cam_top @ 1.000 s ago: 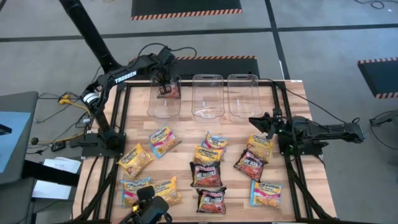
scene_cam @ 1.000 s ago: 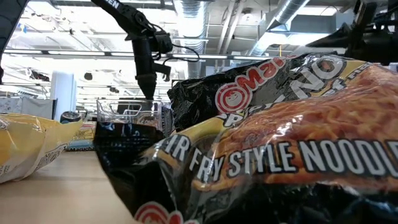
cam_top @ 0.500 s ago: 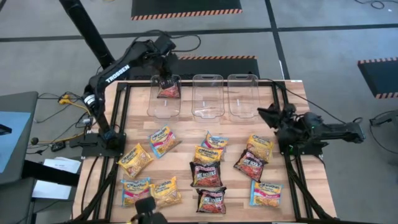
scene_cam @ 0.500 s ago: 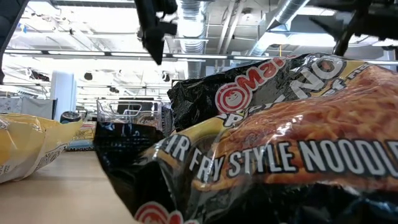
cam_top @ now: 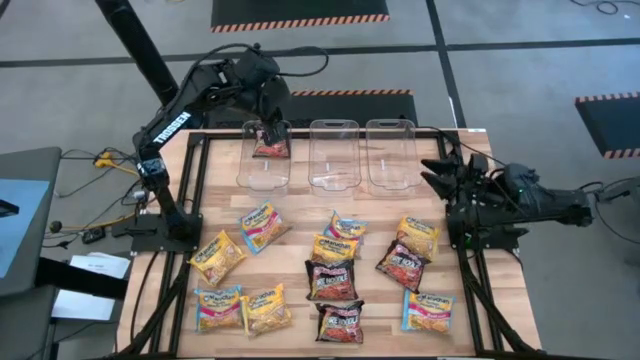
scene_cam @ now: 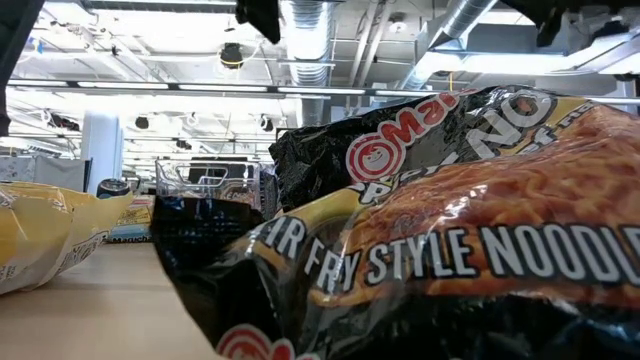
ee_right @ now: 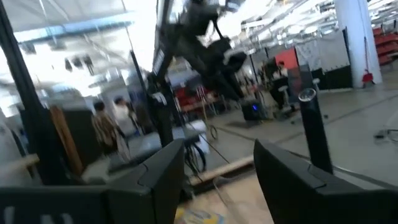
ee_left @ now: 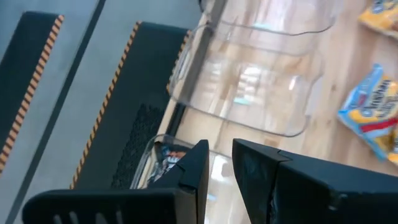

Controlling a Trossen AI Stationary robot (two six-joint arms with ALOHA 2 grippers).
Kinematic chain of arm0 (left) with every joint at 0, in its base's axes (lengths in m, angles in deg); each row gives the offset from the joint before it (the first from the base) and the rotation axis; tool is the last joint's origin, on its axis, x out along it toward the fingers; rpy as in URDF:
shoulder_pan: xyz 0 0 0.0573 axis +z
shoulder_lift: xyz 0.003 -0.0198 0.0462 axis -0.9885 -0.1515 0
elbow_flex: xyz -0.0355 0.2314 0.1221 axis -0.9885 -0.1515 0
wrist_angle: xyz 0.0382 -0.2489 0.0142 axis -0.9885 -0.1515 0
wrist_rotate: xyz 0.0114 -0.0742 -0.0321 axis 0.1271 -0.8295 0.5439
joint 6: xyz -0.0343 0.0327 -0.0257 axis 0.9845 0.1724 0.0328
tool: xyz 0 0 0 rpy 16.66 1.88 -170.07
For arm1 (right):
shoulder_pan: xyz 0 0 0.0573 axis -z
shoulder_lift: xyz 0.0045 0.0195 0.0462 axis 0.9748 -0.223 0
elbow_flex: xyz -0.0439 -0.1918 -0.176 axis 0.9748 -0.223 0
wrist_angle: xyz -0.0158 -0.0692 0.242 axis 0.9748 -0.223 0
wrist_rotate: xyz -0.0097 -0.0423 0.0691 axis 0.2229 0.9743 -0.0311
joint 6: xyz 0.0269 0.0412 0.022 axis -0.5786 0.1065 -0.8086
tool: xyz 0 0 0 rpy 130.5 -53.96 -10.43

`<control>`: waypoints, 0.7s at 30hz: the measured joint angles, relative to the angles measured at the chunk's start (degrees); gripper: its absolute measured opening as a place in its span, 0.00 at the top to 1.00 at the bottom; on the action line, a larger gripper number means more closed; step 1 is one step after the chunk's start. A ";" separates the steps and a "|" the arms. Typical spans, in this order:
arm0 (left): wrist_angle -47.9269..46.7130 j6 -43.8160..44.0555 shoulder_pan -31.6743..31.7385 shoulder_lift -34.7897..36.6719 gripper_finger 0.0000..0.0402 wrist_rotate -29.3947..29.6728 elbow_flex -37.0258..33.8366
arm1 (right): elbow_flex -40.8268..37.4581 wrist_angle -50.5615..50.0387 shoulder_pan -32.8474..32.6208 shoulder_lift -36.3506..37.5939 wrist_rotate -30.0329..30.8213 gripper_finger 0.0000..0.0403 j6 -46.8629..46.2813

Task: Sort Maruchan noodles
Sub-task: Put the yellow noodle pack into the center transparent bin

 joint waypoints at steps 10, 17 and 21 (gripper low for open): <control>-8.79 6.98 -3.08 1.11 0.85 -0.44 0.45 | 14.58 -17.45 -0.01 -15.15 -0.07 0.46 1.07; -10.99 10.03 -5.69 2.62 0.85 -0.53 0.45 | 20.55 -24.51 -0.01 -25.43 -5.55 0.46 -2.99; -11.43 12.30 -7.45 4.06 0.85 -0.56 0.45 | 21.80 -24.36 0.01 -30.80 -9.17 0.46 -5.89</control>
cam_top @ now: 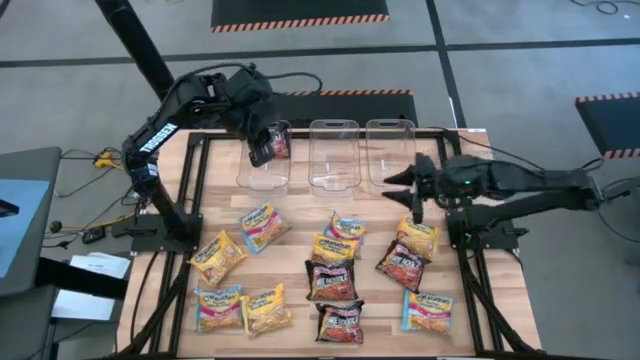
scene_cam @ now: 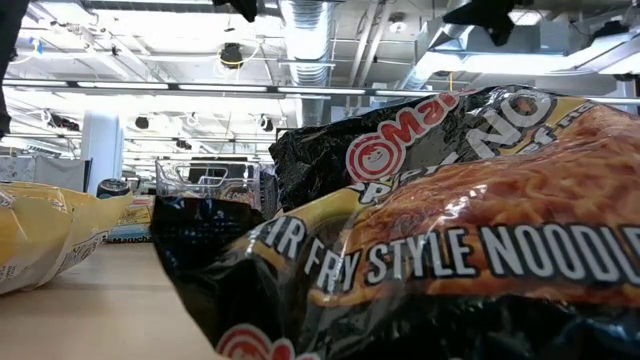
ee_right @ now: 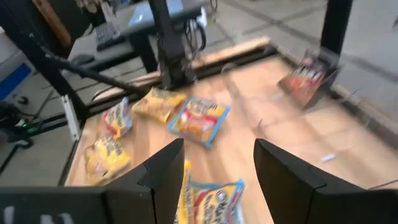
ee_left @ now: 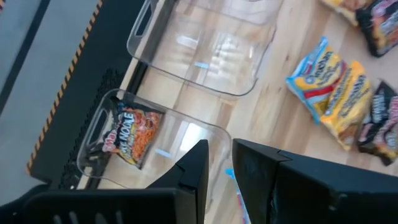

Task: Sort Maruchan noodles
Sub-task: Put the yellow noodle pack into the center transparent bin

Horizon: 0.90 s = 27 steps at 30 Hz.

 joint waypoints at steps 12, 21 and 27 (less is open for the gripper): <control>-0.08 5.90 -8.43 2.90 0.85 4.93 0.00 | 0.21 2.69 -0.31 -13.55 -7.75 0.46 -5.10; 0.03 11.28 -15.80 3.36 0.85 12.96 -2.60 | 0.21 7.24 -2.05 -22.77 -9.08 0.46 -4.02; 0.32 16.70 -18.90 7.36 0.85 18.14 -12.50 | 0.23 12.12 -2.89 -27.79 -9.08 0.46 -3.45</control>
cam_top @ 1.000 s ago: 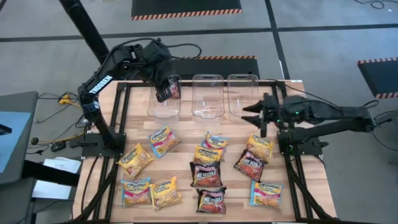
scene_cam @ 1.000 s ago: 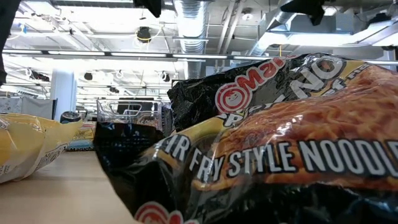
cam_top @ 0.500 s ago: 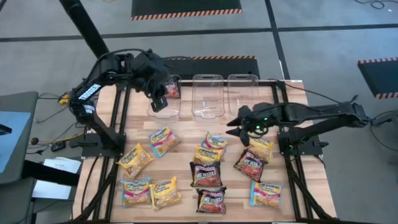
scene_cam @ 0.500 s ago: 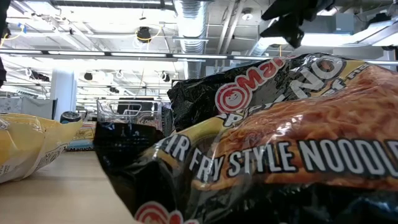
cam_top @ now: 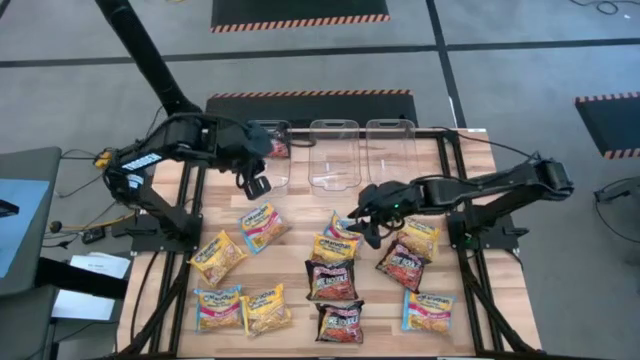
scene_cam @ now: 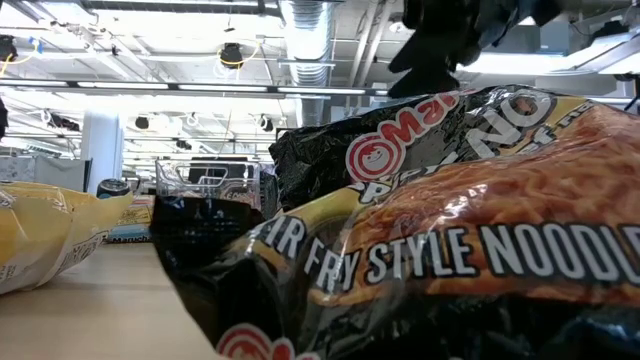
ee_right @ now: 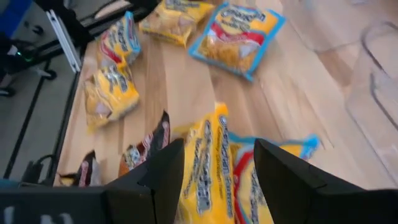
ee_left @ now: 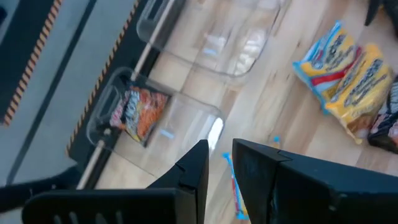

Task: Sort Maruchan noodles
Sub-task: Put the yellow noodle pack into the center transparent bin

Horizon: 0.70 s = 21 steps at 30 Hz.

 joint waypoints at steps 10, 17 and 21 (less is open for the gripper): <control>14.00 6.55 -2.57 11.82 0.85 0.04 -24.66 | -0.02 5.95 -2.05 -7.80 0.01 0.46 1.85; 22.77 11.24 -3.36 19.35 0.85 -0.47 -39.19 | -0.04 6.86 -3.14 -11.46 0.02 0.46 0.29; 25.17 12.74 -3.88 21.66 0.85 -0.66 -44.48 | -0.04 6.82 -3.77 -13.74 0.02 0.46 -0.17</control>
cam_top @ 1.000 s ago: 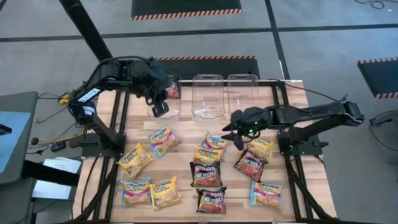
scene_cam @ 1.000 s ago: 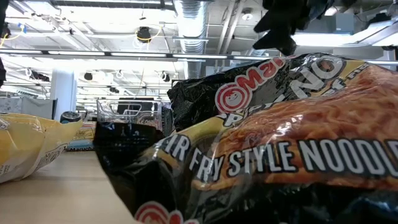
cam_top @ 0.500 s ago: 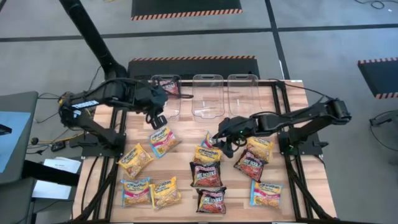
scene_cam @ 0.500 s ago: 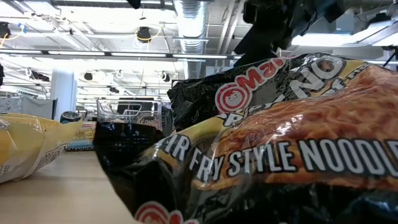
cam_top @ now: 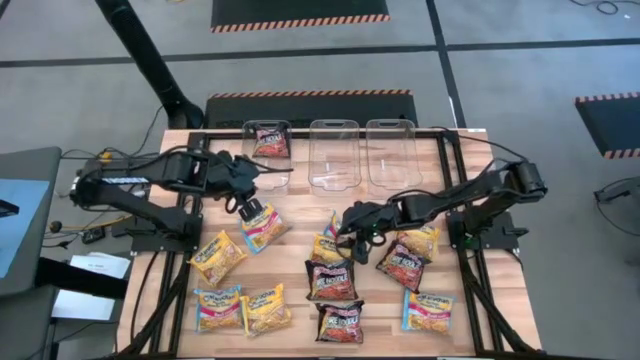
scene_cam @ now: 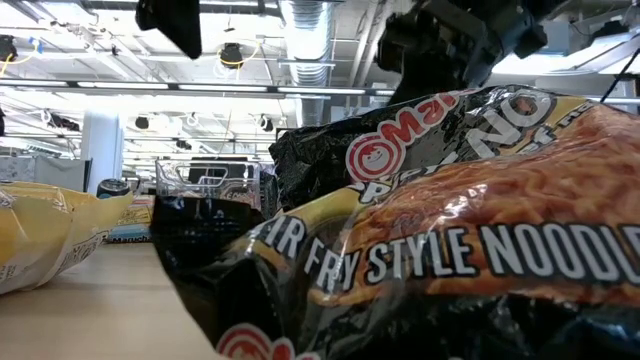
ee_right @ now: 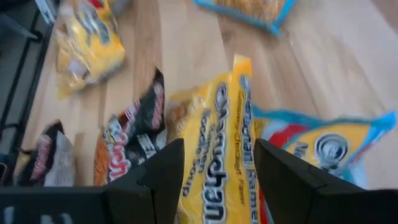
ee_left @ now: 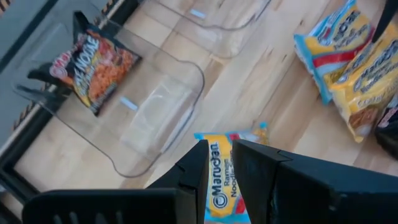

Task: Sort Maruchan noodles
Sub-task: Put the yellow noodle pack into the center transparent bin

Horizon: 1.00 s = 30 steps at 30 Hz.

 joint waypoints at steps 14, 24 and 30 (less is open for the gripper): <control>2.52 0.84 -1.48 0.98 0.85 -0.08 -7.23 | 0.00 -0.33 -0.23 -5.72 -0.46 0.46 -5.40; 2.56 0.83 -1.48 0.98 0.85 0.22 -7.28 | 0.00 -2.20 -0.21 -5.65 0.00 0.65 -7.52; 2.50 0.57 -1.48 0.98 0.85 0.13 -7.28 | 0.00 -2.84 -0.21 -5.65 -0.09 0.84 -7.49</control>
